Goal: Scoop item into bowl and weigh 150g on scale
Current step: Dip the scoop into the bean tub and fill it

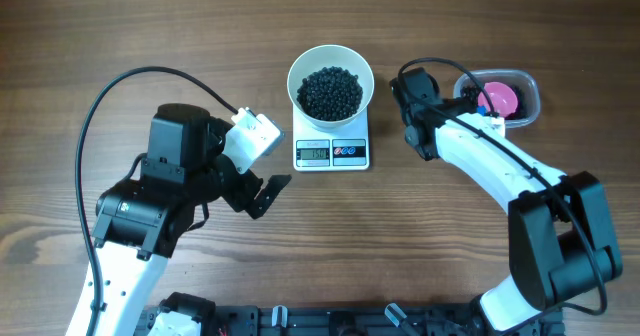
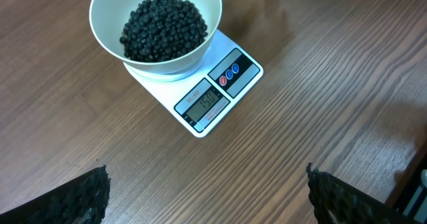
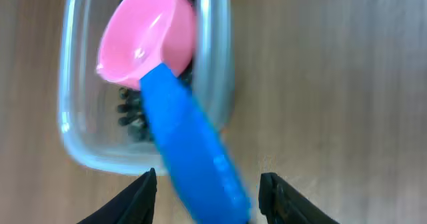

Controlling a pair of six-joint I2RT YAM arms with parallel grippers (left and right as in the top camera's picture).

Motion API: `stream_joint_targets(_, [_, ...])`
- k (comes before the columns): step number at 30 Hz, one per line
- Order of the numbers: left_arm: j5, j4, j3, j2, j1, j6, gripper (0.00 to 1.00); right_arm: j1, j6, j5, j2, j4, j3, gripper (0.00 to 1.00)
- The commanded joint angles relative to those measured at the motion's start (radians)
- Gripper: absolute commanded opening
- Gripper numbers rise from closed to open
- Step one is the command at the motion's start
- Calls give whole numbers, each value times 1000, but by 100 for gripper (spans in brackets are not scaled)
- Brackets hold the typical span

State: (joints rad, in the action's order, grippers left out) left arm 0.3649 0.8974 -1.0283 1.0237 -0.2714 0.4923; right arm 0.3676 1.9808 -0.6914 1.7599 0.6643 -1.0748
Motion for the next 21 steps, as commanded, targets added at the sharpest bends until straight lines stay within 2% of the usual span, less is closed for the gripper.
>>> stream_joint_targets(1, [9, -2, -16, -2, 7, -6, 100, 0, 16, -66, 13, 31, 3, 53])
stream_joint_targets(3, [9, -2, -16, -2, 7, -6, 100, 0, 19, -71, -3, 31, 3, 52])
stream_joint_targets(7, [9, -2, -16, -2, 7, -6, 100, 0, 9, -63, -4, 5, 3, 36])
stream_joint_targets(9, [9, -2, -16, -2, 7, -6, 100, 0, 9, -66, -4, 6, 3, 33])
stream_joint_targets(10, [9, -2, -16, -2, 7, -6, 100, 0, 9, -71, -4, 6, 3, 33])
stream_joint_targets(11, [9, -2, -16, -2, 7, -6, 100, -1, 9, -72, -4, 8, 3, 39])
stream_joint_targets(12, [9, -2, -16, -2, 7, -6, 100, -1, 9, -75, -4, 10, 3, 50])
stream_joint_targets(16, [9, -2, -16, -2, 7, -6, 100, 0, 12, -75, -10, 29, 3, 59])
stream_joint_targets(19, [9, -2, -16, -2, 7, -6, 100, -1, 12, -79, -28, 56, 3, 57])
stream_joint_targets(21, [9, -2, -16, -2, 7, -6, 100, 0, 11, -82, -29, 47, 3, 43])
